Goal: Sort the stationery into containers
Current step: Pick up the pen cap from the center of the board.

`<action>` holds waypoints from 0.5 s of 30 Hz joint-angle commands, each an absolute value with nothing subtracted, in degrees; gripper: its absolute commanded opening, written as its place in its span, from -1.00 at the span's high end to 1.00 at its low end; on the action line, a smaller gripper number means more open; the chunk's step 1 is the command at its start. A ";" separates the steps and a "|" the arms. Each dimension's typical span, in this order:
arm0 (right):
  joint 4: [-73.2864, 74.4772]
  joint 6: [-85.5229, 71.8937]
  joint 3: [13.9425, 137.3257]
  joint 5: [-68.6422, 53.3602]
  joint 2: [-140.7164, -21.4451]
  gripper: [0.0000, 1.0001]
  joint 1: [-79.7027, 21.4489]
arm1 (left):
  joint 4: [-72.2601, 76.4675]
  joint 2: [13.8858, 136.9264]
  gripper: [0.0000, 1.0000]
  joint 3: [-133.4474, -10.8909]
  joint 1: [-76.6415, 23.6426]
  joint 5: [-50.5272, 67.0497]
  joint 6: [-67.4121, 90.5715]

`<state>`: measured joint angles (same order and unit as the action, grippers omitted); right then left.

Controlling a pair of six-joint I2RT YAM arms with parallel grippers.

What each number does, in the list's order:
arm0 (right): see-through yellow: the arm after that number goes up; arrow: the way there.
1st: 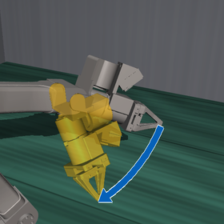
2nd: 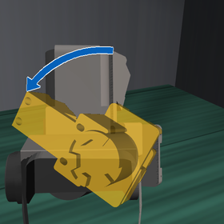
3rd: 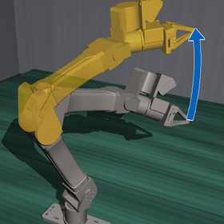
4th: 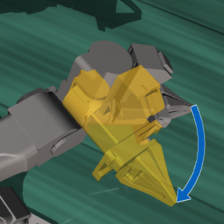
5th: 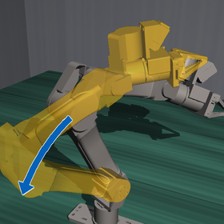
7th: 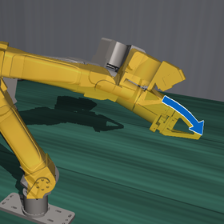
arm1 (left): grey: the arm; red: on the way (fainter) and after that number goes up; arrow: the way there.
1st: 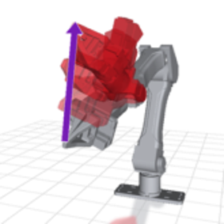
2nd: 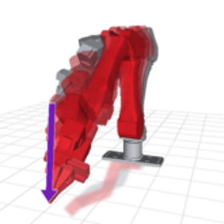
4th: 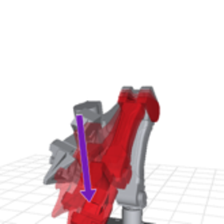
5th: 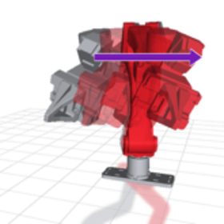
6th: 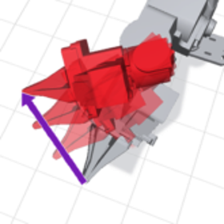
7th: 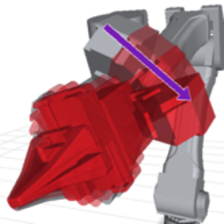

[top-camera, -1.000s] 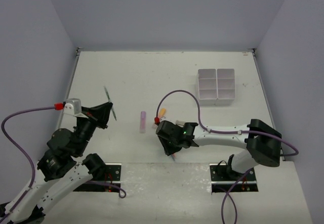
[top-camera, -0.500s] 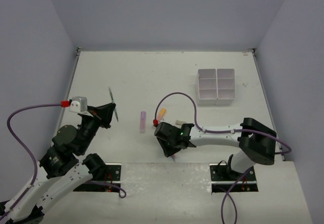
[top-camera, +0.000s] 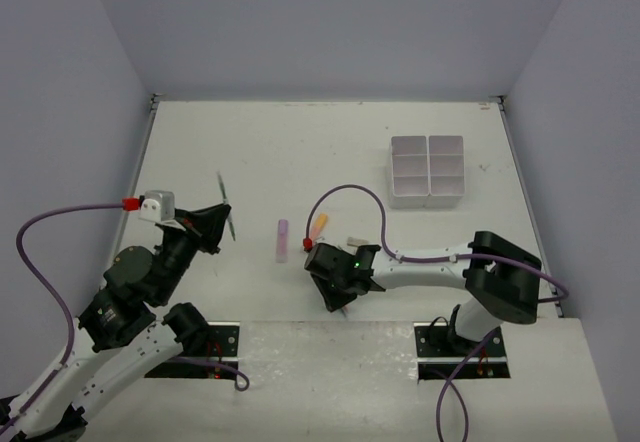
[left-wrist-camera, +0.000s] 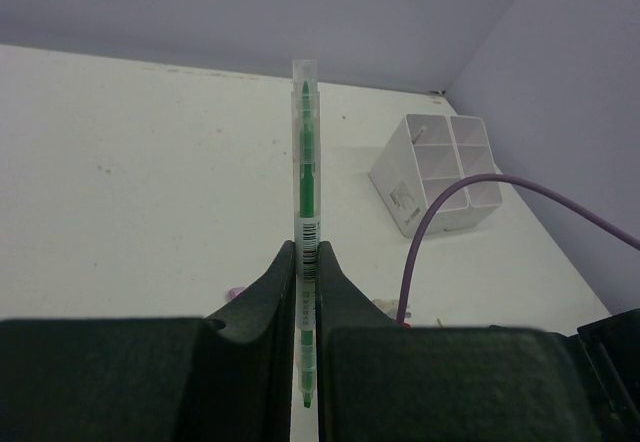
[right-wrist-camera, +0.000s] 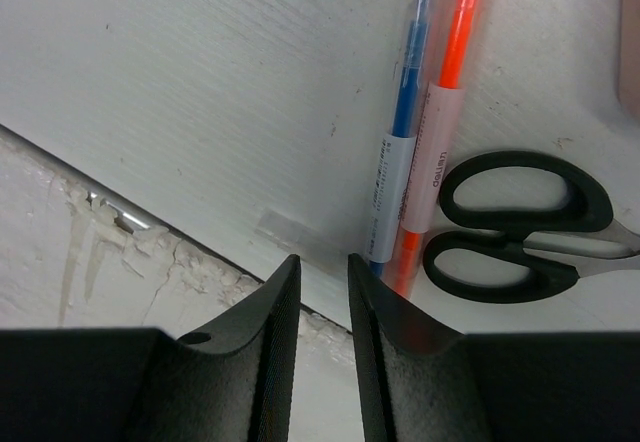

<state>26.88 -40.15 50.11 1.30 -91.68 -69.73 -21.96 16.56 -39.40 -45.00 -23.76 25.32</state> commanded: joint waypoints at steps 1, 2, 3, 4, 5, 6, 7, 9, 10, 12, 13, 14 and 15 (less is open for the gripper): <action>26.00 -42.43 50.75 1.30 -93.75 0.45 -70.11 | -21.51 16.77 1.00 -38.87 -44.65 -23.12 24.35; 26.00 -42.49 50.84 1.15 -93.83 0.45 -70.14 | -21.53 16.67 1.00 -38.85 -44.65 -23.15 24.35; 26.09 -42.54 50.89 1.14 -93.77 0.45 -70.12 | -21.53 16.61 1.00 -38.85 -44.65 -23.20 24.33; 26.03 -42.54 50.88 1.15 -93.65 0.45 -70.05 | -21.52 16.61 1.00 -38.85 -44.65 -23.20 24.25; 26.08 -42.54 50.82 1.21 -93.37 0.45 -70.05 | -21.47 16.61 1.00 -38.85 -44.65 -23.20 24.19; 26.10 -42.54 50.80 1.23 -93.07 0.45 -70.05 | -21.48 16.69 1.00 -38.85 -44.65 -23.20 24.13; 26.10 -42.53 50.80 1.23 -92.77 0.45 -70.05 | -21.53 16.80 1.00 -38.87 -44.65 -23.19 24.08; 26.34 -42.37 51.07 1.35 -92.35 0.44 -70.05 | -21.57 16.87 1.00 -39.02 -44.65 -23.04 24.08; 26.68 -42.27 51.43 1.53 -92.19 0.44 -70.05 | -21.62 16.87 1.00 -39.02 -44.65 -22.94 24.08; 27.61 -42.19 51.96 2.07 -91.83 0.41 -70.05 | -21.55 16.79 1.00 -38.88 -44.65 -22.94 24.08; 27.89 -42.12 52.10 2.11 -91.62 0.40 -70.05 | -21.53 16.72 1.00 -38.85 -44.65 -22.87 24.08; 27.95 -41.96 52.12 2.18 -91.58 0.40 -70.05 | -21.53 16.70 1.00 -38.85 -44.65 -22.85 24.08; 28.10 -41.80 52.30 2.29 -91.43 0.40 -70.05 | -21.53 16.70 1.00 -38.88 -44.65 -22.85 24.08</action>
<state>26.63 -41.06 50.41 0.65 -92.66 -69.76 -21.96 16.56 -39.40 -45.01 -23.29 25.30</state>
